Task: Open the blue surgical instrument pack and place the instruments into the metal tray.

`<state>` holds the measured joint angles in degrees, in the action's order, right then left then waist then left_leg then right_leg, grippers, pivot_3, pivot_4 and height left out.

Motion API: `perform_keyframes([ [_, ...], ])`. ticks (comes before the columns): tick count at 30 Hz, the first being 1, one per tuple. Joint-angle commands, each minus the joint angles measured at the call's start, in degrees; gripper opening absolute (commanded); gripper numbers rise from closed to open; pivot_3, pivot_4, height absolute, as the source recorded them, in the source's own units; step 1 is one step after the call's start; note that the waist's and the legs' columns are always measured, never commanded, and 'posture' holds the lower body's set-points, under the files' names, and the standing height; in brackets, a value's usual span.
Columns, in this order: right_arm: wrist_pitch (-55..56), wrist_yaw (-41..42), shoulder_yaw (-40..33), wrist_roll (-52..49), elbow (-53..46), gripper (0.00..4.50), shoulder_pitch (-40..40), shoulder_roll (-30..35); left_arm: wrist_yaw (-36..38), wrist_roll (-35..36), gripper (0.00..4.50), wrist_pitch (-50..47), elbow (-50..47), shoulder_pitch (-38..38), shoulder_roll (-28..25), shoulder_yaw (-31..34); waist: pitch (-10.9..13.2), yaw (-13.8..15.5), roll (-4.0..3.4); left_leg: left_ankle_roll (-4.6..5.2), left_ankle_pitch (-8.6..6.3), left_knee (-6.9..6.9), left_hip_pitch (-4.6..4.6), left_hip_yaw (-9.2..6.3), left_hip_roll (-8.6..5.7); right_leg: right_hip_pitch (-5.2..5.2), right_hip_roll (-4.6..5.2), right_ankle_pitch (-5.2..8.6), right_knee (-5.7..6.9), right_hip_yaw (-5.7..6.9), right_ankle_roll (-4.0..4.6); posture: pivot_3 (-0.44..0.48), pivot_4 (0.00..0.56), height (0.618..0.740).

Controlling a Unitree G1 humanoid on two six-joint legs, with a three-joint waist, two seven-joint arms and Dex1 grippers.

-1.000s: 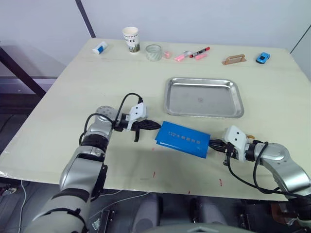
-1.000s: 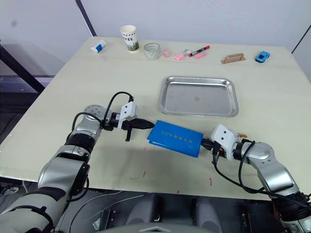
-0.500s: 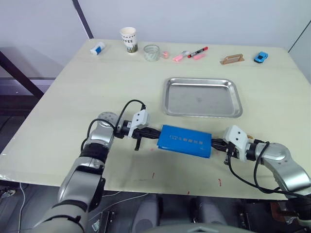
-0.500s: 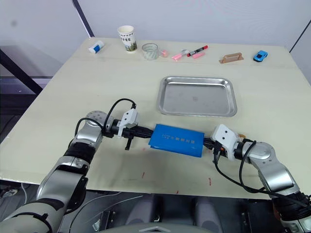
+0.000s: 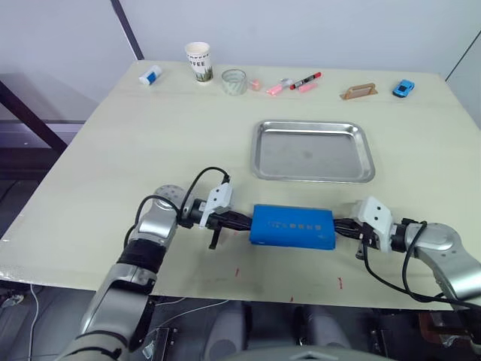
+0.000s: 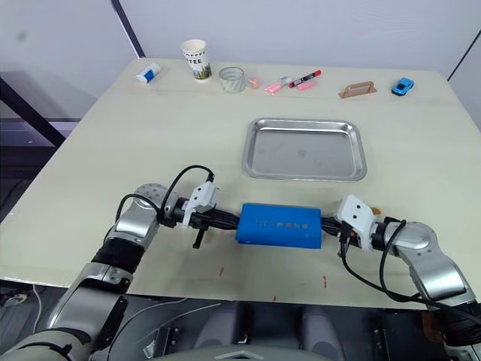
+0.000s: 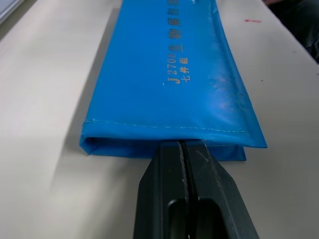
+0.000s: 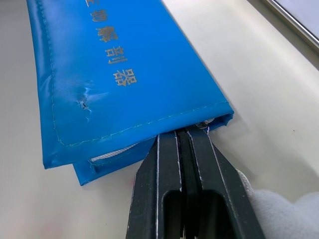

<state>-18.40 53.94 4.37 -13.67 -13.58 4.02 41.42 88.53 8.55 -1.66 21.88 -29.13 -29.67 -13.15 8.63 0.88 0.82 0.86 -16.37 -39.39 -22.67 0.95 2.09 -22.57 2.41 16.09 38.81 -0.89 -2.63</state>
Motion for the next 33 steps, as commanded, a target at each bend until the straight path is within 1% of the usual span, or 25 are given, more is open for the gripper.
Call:
perform_keyframes([
  [1,0.6,1.2,-0.8,-1.6,-1.5,0.04,0.1,0.2,2.7,-0.9,0.02,-1.6,-2.2,2.1,1.0,-5.4,0.0,0.0,0.0,0.0,0.0,0.0,0.0,0.0,0.0,0.0,0.0,0.0,0.0,0.0,0.0,0.0,0.15,0.74],
  [10,-1.0,2.7,-0.8,-2.9,-3.5,0.04,-1.8,1.0,1.6,-1.4,0.02,-0.4,-0.6,2.0,0.8,-5.5,0.0,0.0,0.0,0.0,0.0,0.0,0.01,0.0,0.0,0.0,0.0,0.0,0.01,0.01,0.0,0.0,0.15,0.74],
  [15,-0.5,1.7,-0.9,-1.6,-3.2,0.04,-2.2,0.8,1.0,-1.7,0.02,0.5,0.6,1.4,0.6,-4.9,0.0,0.0,0.0,0.0,0.0,0.0,0.01,-0.01,0.0,0.0,0.0,0.0,0.02,0.02,0.0,0.0,0.15,0.74],
  [18,-0.2,1.6,-1.7,-1.2,-2.4,0.04,-2.4,1.5,0.0,-1.9,0.02,1.7,1.4,1.4,0.3,-4.2,0.0,0.1,0.0,0.0,0.0,0.0,0.01,-0.01,0.0,0.0,0.0,0.0,0.02,0.03,0.0,0.0,0.15,0.74],
  [22,0.1,2.2,-4.2,-3.0,-2.7,0.04,-3.4,1.9,-0.2,-0.6,0.02,2.5,1.5,1.7,-0.2,-2.5,0.0,0.1,0.0,0.0,0.0,0.0,0.01,-0.01,0.0,0.01,0.0,0.0,0.03,0.04,0.0,0.0,0.15,0.74],
  [28,-1.7,3.6,-7.5,-6.4,-4.1,0.04,-6.3,3.4,2.7,2.8,0.02,4.4,2.5,1.9,-4.0,0.7,0.0,-0.3,0.0,0.0,0.0,0.01,0.01,-0.03,0.04,-0.02,-0.06,0.0,0.03,0.01,0.01,0.0,0.15,0.74],
  [33,1.6,4.5,-10.4,-6.6,-4.7,0.04,-10.0,4.7,3.3,5.7,0.02,7.4,2.9,2.5,-7.7,3.5,0.0,-0.7,-0.03,0.0,0.0,0.06,0.02,-0.03,0.14,-0.09,-0.2,0.01,0.05,-0.04,0.04,0.0,0.15,0.74],
])
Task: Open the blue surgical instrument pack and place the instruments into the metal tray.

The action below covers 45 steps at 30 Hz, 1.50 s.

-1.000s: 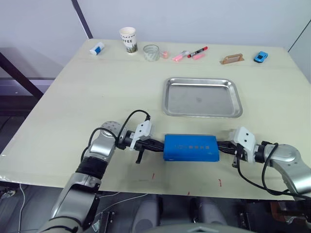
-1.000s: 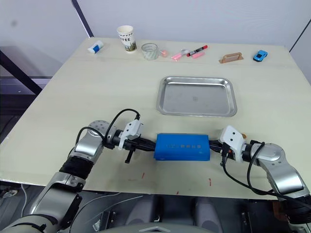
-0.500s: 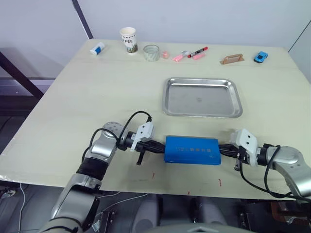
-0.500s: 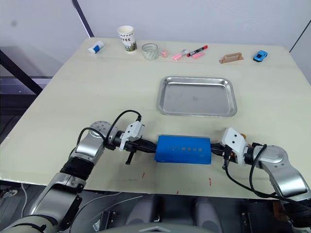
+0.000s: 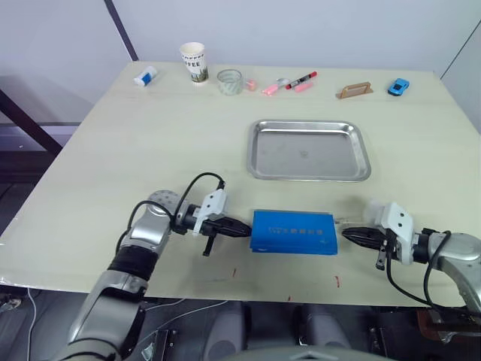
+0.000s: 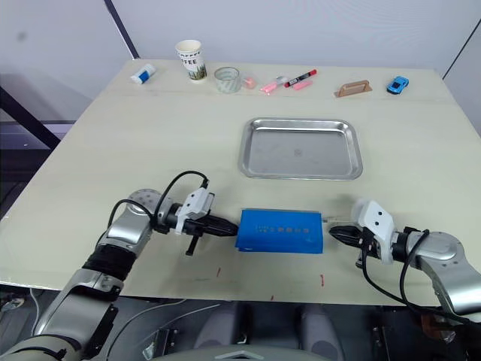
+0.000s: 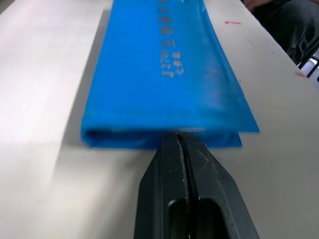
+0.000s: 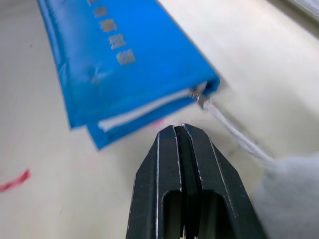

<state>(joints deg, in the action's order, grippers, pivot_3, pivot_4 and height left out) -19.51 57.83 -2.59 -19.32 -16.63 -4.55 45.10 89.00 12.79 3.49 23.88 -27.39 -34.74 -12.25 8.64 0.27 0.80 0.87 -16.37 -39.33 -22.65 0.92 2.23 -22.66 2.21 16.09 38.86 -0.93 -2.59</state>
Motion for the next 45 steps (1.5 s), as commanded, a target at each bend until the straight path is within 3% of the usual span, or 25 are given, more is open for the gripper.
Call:
perform_keyframes([
  [1,4.0,1.0,-4.1,-1.0,-1.7,0.04,-2.0,1.0,2.9,2.2,0.02,2.4,0.4,0.9,-3.3,3.2,0.0,-0.1,0.0,0.0,0.0,0.0,0.0,0.01,0.0,-0.01,0.0,0.0,0.0,-0.01,0.0,0.0,0.15,0.74],
  [5,11.2,2.9,-6.7,-0.3,-1.4,0.04,-4.8,1.1,2.8,6.6,0.02,3.3,-6.8,3.8,-5.8,6.8,0.0,-0.1,0.01,0.0,0.0,0.0,-0.02,0.02,0.0,-0.01,0.01,0.0,-0.02,-0.04,-0.01,0.0,0.15,0.74],
  [8,20.8,5.8,-7.5,1.8,0.6,1.04,-6.4,1.8,3.5,9.3,0.87,11.9,-12.4,7.2,-10.1,6.8,0.1,-0.1,0.04,-0.02,-0.01,0.01,-0.08,0.04,0.04,-0.05,0.02,0.0,-0.07,-0.06,-0.01,0.0,0.15,0.74],
  [10,24.2,7.2,-7.2,2.3,1.8,1.77,-6.8,2.3,3.5,11.0,1.61,11.8,-13.4,7.4,-10.0,8.2,0.1,0.0,0.04,-0.02,-0.01,0.01,-0.05,0.07,0.03,-0.04,0.03,-0.01,-0.04,-0.09,-0.01,0.0,0.15,0.74],
  [12,28.9,8.3,-6.7,3.0,3.7,2.31,-6.4,2.0,3.5,15.0,1.96,9.2,-15.9,7.1,-11.2,8.8,0.1,0.3,0.04,-0.02,-0.01,0.0,-0.01,0.09,0.03,-0.03,0.03,-0.01,-0.01,-0.07,-0.01,0.0,0.15,0.74],
  [13,31.2,8.4,-6.4,3.2,4.7,2.79,-5.8,1.5,3.5,16.6,2.56,9.7,-17.2,6.9,-12.4,8.0,0.1,0.4,0.04,-0.01,-0.01,0.0,-0.01,0.08,0.03,-0.03,0.02,-0.01,-0.01,-0.06,-0.01,0.0,0.15,0.74],
  [14,32.7,9.0,-6.1,3.2,5.3,3.04,-5.4,1.3,3.5,18.0,2.7,10.2,-18.5,6.9,-13.8,7.0,0.1,0.4,0.09,-0.02,-0.01,0.0,-0.01,0.09,0.03,-0.03,0.02,-0.01,0.0,-0.05,-0.01,0.0,0.15,0.74],
  [18,38.1,9.7,-4.9,3.7,7.7,4.5,-3.6,0.8,3.5,22.9,4.35,5.7,-22.6,7.6,-16.7,6.0,0.2,0.4,0.04,-0.02,-0.01,0.01,0.0,0.13,0.04,-0.03,0.02,-0.01,-0.02,-0.12,-0.01,0.0,0.15,0.74],
  [24,43.8,9.3,-2.2,6.3,10.6,4.5,0.1,0.7,3.5,24.0,4.44,5.6,-23.9,8.3,-19.9,4.3,0.2,0.4,0.0,-0.02,-0.01,0.01,0.04,0.17,0.05,-0.04,-0.02,0.0,0.0,-0.13,0.0,0.0,0.15,0.74],
  [29,39.9,11.3,-2.8,3.1,11.0,4.5,-1.5,3.3,3.5,23.6,4.44,5.7,-23.3,8.2,-19.9,4.7,0.2,0.6,-0.03,-0.02,-0.01,0.0,0.01,0.2,0.05,-0.04,-0.02,0.0,-0.02,-0.14,0.0,0.0,0.15,0.74],
  [36,46.6,9.9,-2.3,4.7,13.2,4.5,1.8,2.1,3.5,24.4,4.44,4.6,-24.3,8.3,-20.2,4.1,0.2,0.1,-0.03,-0.02,-0.01,0.0,0.05,0.22,0.09,-0.04,-0.1,0.0,0.0,-0.16,0.01,0.0,0.15,0.74],
  [45,70.7,4.0,5.2,21.1,24.0,4.5,10.6,0.3,3.5,25.0,4.44,4.5,-25.0,8.2,-21.0,2.3,0.3,0.3,-0.09,-0.02,-0.01,0.0,0.04,0.27,0.1,-0.07,-0.09,0.0,-0.02,-0.24,0.01,0.0,0.15,0.74],
])
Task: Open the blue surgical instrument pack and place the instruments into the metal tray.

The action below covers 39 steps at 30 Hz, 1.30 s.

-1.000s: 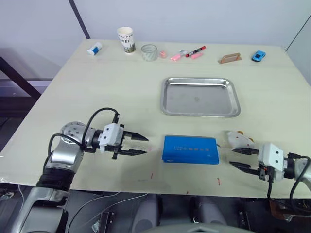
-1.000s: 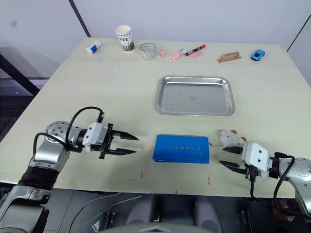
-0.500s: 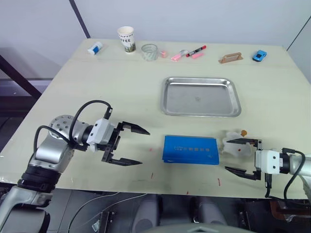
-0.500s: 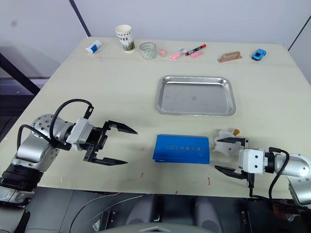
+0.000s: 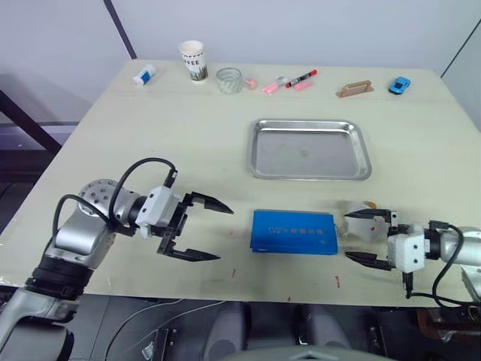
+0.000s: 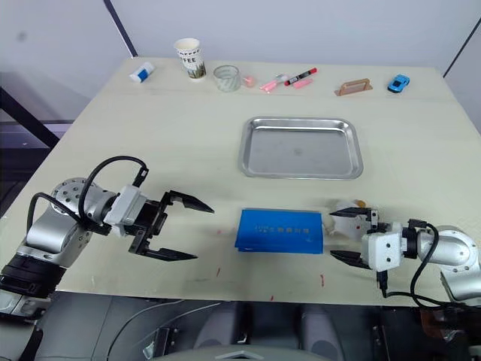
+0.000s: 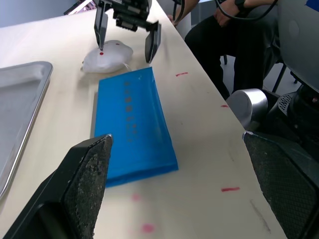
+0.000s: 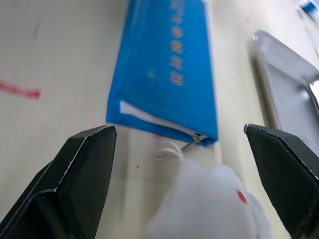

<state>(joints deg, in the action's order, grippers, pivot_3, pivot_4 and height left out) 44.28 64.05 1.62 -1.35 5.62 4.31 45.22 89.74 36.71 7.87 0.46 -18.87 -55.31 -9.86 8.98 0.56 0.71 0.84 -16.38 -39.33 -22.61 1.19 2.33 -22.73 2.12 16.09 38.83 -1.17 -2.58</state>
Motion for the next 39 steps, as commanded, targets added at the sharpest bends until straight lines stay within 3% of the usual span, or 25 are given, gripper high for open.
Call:
perform_keyframes([
  [1,8.2,-2.9,1.6,3.8,2.7,4.5,2.2,0.3,2.8,1.0,4.44,0.1,-1.6,-0.4,-0.3,-0.1,0.0,0.0,0.0,0.0,0.0,0.0,0.0,0.02,0.0,0.0,0.0,0.0,0.01,0.0,0.0,0.0,0.15,0.74],
  [9,15.1,-8.1,5.2,5.4,7.0,4.5,5.9,0.5,2.8,0.7,4.44,0.4,-1.0,-0.4,-0.4,-0.2,0.0,-0.5,0.01,0.0,0.0,0.01,0.08,0.02,0.01,0.01,-0.02,0.0,0.06,-0.04,0.02,0.0,0.15,0.74],
  [17,17.8,-11.0,8.2,5.4,10.0,0.6,8.0,1.3,2.8,-0.1,4.5,0.9,-0.2,0.0,0.1,0.0,0.0,-1.1,-0.01,0.0,0.0,0.01,0.07,0.02,0.02,0.0,-0.01,0.0,0.05,-0.08,0.02,0.0,0.15,0.74],
  [19,18.6,-11.5,8.8,5.7,11.0,0.04,8.3,1.6,2.8,-0.3,4.5,1.0,-0.1,0.2,0.2,0.1,0.0,-1.1,-0.01,0.0,0.0,0.01,0.07,0.02,0.02,0.0,-0.01,0.0,0.05,-0.08,0.02,0.0,0.15,0.74],
  [32,20.3,-12.8,12.7,3.2,12.7,0.04,8.8,3.2,2.8,-1.0,4.5,1.4,0.9,-0.1,0.8,0.3,0.0,-1.2,-0.01,0.0,0.0,0.01,0.08,0.01,0.02,0.0,0.0,0.0,0.05,-0.09,0.02,0.0,0.15,0.74],
  [39,2.8,-7.0,13.5,-17.1,1.2,0.04,4.0,6.6,2.8,-0.7,4.5,1.7,1.8,-0.3,0.2,0.3,0.0,-1.1,-0.02,0.0,0.0,0.0,0.07,0.01,0.04,0.01,0.01,-0.01,0.06,-0.09,0.03,0.0,0.15,0.74],
])
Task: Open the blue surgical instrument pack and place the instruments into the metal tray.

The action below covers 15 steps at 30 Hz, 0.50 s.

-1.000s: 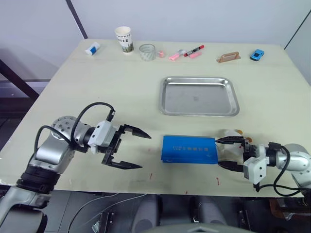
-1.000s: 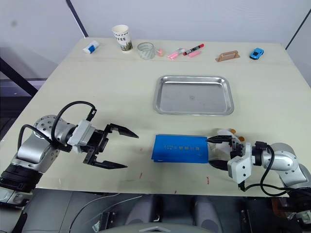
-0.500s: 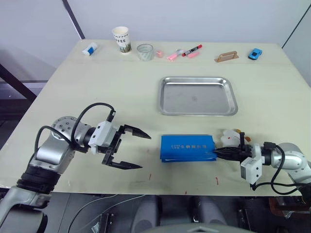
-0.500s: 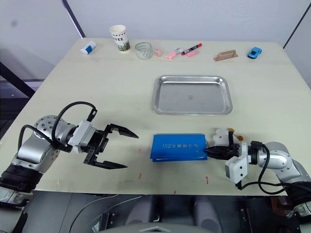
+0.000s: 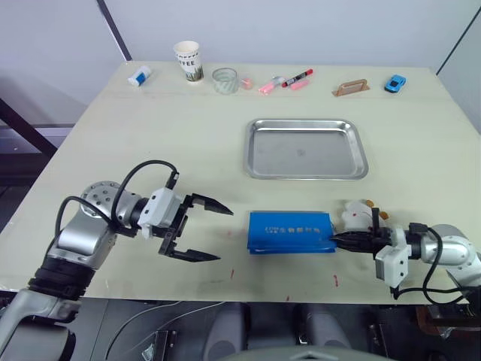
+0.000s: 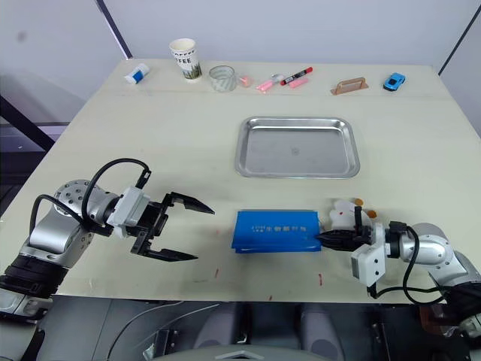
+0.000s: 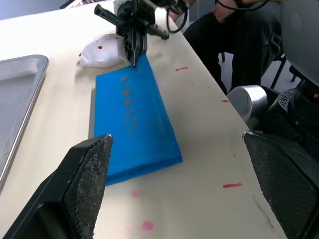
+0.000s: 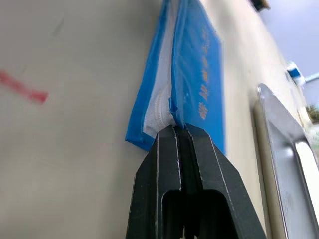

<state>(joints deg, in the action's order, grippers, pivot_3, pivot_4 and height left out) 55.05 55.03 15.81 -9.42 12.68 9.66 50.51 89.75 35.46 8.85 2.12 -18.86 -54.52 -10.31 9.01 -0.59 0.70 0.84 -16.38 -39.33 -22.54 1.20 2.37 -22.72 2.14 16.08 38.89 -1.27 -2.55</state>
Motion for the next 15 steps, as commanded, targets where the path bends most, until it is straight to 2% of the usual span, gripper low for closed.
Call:
perform_keyframes([
  [1,-10.8,2.6,-1.3,-11.2,-7.2,0.04,-1.9,1.4,2.8,0.6,4.5,0.7,0.3,-0.4,-0.6,0.7,0.0,0.0,0.0,0.0,0.0,0.0,0.0,-0.02,0.0,0.01,0.0,0.0,0.01,0.01,0.0,0.0,0.15,0.74],
  [7,-33.8,8.0,-3.9,-27.6,-16.7,0.04,-4.6,3.6,2.8,0.3,4.5,1.0,1.9,-1.0,-0.8,-0.5,0.0,0.1,-0.01,0.0,0.0,0.01,-0.01,-0.02,0.0,0.0,0.0,0.0,-0.01,0.02,0.0,0.0,0.15,0.74],
  [11,-43.6,10.7,-6.1,-31.3,-19.7,0.04,-5.2,2.7,2.8,-1.1,4.5,1.7,4.0,-2.5,1.6,-0.5,0.0,0.4,-0.02,0.01,0.0,0.0,-0.02,-0.05,-0.01,0.0,0.0,0.0,0.0,0.07,0.0,0.0,0.15,0.74],
  [15,-49.9,11.1,-7.6,-31.6,-18.6,0.04,-2.0,-0.2,1.6,-3.8,4.5,1.4,7.4,-4.1,7.5,-0.9,0.0,0.5,-0.01,0.01,0.0,-0.03,-0.06,-0.04,-0.05,0.0,0.0,-0.01,-0.02,0.08,-0.02,0.0,0.15,0.74],
])
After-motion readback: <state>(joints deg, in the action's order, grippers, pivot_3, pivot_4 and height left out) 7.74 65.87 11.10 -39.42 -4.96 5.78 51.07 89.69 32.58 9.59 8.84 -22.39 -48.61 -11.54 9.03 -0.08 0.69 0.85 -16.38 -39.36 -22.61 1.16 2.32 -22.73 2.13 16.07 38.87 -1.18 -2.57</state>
